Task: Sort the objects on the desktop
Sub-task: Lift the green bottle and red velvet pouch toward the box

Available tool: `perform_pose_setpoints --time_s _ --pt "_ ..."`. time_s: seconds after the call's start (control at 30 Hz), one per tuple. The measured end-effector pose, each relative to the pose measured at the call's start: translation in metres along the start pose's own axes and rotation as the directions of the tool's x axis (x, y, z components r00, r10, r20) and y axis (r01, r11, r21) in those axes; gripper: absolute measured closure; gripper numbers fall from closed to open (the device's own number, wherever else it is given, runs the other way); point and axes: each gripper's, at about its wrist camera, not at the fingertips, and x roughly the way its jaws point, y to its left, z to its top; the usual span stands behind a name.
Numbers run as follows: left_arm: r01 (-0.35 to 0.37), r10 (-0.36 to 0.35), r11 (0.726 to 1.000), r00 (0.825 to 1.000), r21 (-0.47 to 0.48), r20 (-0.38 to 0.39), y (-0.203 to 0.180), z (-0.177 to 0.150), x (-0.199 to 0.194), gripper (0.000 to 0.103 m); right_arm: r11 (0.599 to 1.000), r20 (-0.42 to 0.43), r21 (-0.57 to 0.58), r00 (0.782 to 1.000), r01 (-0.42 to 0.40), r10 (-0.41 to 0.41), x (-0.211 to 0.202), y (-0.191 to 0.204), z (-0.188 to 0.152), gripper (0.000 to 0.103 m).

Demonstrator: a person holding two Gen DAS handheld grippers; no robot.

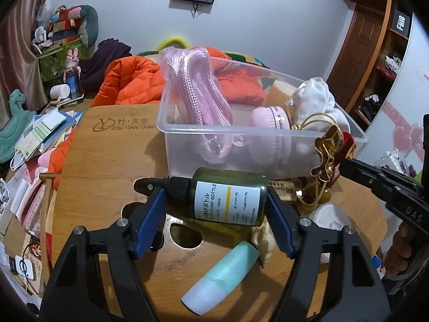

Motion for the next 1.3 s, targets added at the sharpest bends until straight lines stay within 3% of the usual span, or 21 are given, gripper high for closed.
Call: perform_pose_setpoints --time_s 0.23,0.37,0.53,0.63,0.7,0.77,0.83,1.1,1.23,1.3 --pt "0.011 -0.011 1.000 0.999 0.004 0.037 -0.002 0.004 -0.013 0.031 0.998 0.057 0.039 0.997 -0.048 0.046 -0.022 -0.006 0.011 0.098" --pt "0.012 -0.012 1.000 0.999 0.006 0.040 -0.002 0.005 -0.015 0.031 0.999 0.078 0.025 0.997 -0.020 0.018 -0.031 -0.005 0.014 0.098" --pt "0.016 -0.016 1.000 0.999 0.008 0.040 -0.003 0.003 -0.016 0.031 0.998 0.038 0.005 0.998 0.058 -0.058 -0.028 -0.009 0.008 0.097" --pt "0.018 -0.018 1.000 0.999 0.008 0.041 -0.004 0.001 -0.018 0.031 0.998 -0.008 -0.006 0.998 0.060 -0.060 -0.024 -0.014 0.002 0.097" --pt "0.024 -0.024 1.000 0.999 0.005 0.041 -0.004 0.001 -0.018 0.031 0.999 -0.043 -0.001 0.998 0.049 -0.049 -0.021 -0.015 -0.005 0.090" --pt "0.029 -0.029 1.000 0.999 0.004 0.045 -0.005 -0.001 -0.020 0.031 0.999 -0.063 0.018 0.997 0.038 -0.037 -0.017 -0.020 -0.011 0.065" --pt "0.030 -0.031 1.000 0.998 0.005 0.055 -0.006 -0.002 -0.023 0.031 0.999 -0.057 0.032 0.998 0.036 -0.035 -0.017 -0.021 -0.017 0.058" --pt "0.029 -0.030 0.999 0.996 0.019 0.081 -0.012 -0.004 -0.036 0.031 0.998 -0.082 0.013 0.995 0.056 -0.055 0.006 -0.016 -0.018 0.059" --pt "0.021 -0.024 0.999 0.995 0.037 0.101 -0.015 0.000 -0.043 0.031 0.998 -0.069 0.032 0.996 0.055 -0.052 0.005 -0.019 -0.017 0.077" --pt "0.024 -0.029 0.999 0.994 0.041 0.108 -0.018 0.002 -0.044 0.031 0.997 -0.054 0.035 0.997 0.062 -0.060 0.000 -0.020 -0.017 0.077"
